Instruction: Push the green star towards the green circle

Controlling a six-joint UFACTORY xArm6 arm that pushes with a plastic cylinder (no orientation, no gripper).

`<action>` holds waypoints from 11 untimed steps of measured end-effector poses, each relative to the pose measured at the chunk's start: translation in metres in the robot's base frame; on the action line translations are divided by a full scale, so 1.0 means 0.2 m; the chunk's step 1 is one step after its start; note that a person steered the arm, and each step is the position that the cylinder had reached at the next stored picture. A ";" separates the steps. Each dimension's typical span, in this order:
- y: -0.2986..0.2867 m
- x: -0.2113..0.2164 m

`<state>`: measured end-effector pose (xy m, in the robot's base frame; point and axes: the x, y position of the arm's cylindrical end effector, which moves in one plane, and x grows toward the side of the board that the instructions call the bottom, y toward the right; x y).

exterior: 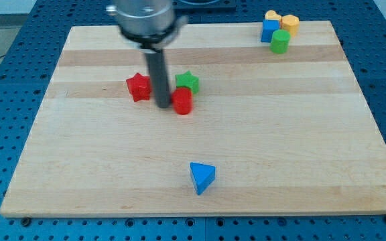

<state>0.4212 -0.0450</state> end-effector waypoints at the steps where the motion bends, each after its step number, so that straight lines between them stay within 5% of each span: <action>1: 0.16 -0.11; 3: -0.18 -0.04; 4: -0.20 -0.21; 8: 0.92 -0.29; 10: 0.35 -0.26; 11: 0.53 -0.39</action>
